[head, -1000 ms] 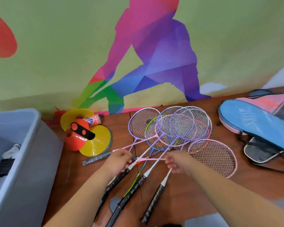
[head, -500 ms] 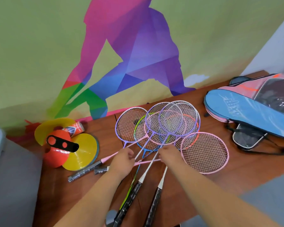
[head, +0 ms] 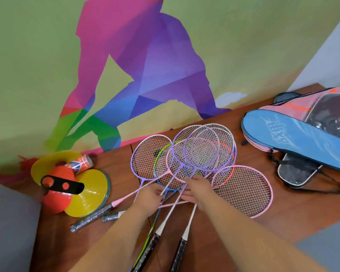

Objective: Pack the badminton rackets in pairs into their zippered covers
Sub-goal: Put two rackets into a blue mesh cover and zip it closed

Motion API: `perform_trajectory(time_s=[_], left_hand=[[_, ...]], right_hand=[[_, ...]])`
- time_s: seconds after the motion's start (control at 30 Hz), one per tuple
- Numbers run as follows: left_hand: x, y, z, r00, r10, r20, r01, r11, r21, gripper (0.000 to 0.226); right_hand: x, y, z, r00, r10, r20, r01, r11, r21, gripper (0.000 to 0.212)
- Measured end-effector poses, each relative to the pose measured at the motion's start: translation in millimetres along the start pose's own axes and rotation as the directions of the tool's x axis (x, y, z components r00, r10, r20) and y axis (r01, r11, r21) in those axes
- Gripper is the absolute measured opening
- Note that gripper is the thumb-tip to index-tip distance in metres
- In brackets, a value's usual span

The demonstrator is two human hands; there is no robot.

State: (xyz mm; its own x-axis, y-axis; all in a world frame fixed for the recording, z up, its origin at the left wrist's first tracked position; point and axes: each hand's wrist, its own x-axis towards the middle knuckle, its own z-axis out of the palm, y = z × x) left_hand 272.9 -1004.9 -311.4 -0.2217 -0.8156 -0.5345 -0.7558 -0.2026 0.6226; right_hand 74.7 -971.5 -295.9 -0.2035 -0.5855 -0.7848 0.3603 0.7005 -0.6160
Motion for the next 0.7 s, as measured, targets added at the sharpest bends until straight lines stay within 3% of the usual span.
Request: perform_trajectory(time_s=[0.17,0.47,0.7], left_hand=[[-11.6,25.7,13.6,0.998,-0.033,0.055,0.052,0.926,-0.375,0.027],[-33.8,54.5,29.3,0.989,-0.001,0.148,0.072,0.874,-0.481,0.032],[-55.4,69.7,40.8,0.993,0.091,0.071,-0.047,0.879,-0.475,0.014]], right_hand=[[-4.1,-12.3,-11.5,0.999,-0.035,0.03,0.035,0.999,0.008,0.026],[-28.6,-30.5,-38.3,0.992,-0.124,0.011,0.124,0.992,0.039,0.01],[-58.7,-39.7,-57.6,0.974,-0.227,-0.024,0.226,0.974,-0.021,0.013]])
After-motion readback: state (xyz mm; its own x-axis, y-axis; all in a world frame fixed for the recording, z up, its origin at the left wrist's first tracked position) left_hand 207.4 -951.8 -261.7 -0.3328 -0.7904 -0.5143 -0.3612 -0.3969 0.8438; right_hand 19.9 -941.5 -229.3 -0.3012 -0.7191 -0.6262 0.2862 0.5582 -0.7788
